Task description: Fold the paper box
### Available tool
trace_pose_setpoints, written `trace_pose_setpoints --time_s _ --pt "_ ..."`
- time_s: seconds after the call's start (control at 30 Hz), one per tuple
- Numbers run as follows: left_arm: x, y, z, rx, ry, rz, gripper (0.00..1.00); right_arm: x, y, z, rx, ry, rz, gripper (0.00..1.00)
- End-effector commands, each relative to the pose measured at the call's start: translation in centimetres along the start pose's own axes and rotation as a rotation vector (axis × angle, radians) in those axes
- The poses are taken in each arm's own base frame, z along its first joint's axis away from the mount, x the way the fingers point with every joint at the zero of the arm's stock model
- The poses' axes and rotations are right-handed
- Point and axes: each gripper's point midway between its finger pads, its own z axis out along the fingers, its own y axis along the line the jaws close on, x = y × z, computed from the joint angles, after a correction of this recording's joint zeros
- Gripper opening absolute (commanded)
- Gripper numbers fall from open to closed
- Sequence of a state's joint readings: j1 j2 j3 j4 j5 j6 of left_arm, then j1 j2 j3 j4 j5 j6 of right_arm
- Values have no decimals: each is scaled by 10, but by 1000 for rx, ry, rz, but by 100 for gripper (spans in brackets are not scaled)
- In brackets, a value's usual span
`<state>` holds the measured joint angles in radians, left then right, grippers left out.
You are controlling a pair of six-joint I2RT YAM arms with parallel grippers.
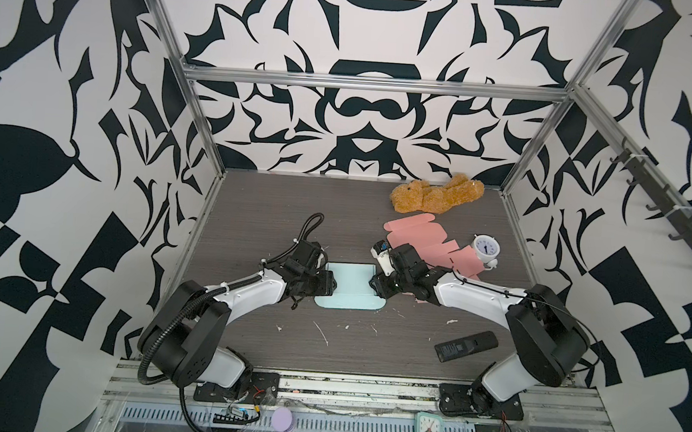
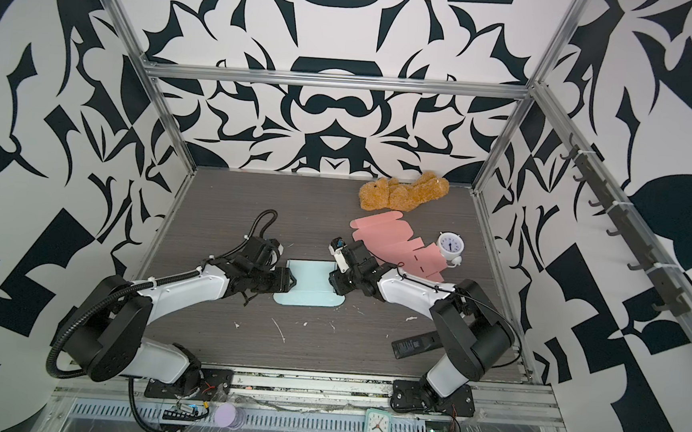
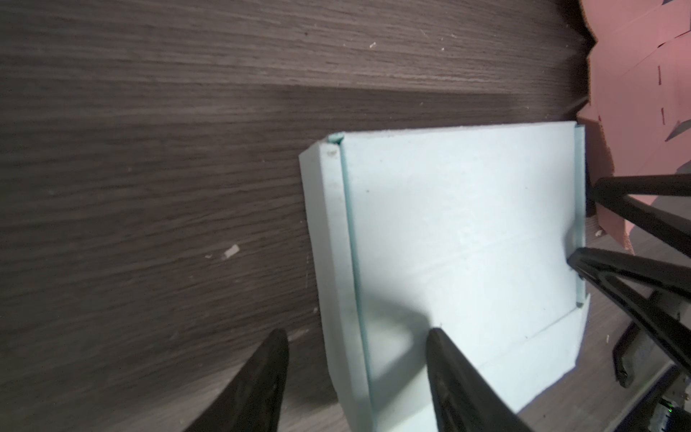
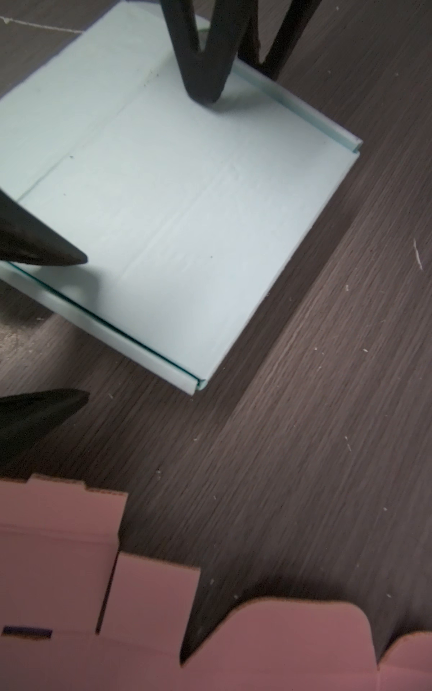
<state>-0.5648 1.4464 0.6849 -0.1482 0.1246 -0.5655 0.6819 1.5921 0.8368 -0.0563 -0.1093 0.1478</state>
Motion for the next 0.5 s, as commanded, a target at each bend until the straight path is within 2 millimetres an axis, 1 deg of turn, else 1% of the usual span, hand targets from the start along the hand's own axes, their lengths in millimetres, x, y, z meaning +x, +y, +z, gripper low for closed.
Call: trace_pose_setpoints --time_s 0.0,0.1,0.2,0.47 --pt "10 9 5 -20 25 -19 62 -9 -2 -9 19 -13 -9 54" --pt "12 9 6 -19 32 -22 62 -9 -2 -10 18 -14 -7 54" --pt "10 7 2 -13 23 -21 62 -14 0 -17 18 -32 -5 55" --pt "-10 -4 -15 -6 -33 14 70 -28 5 -45 9 -78 8 63"
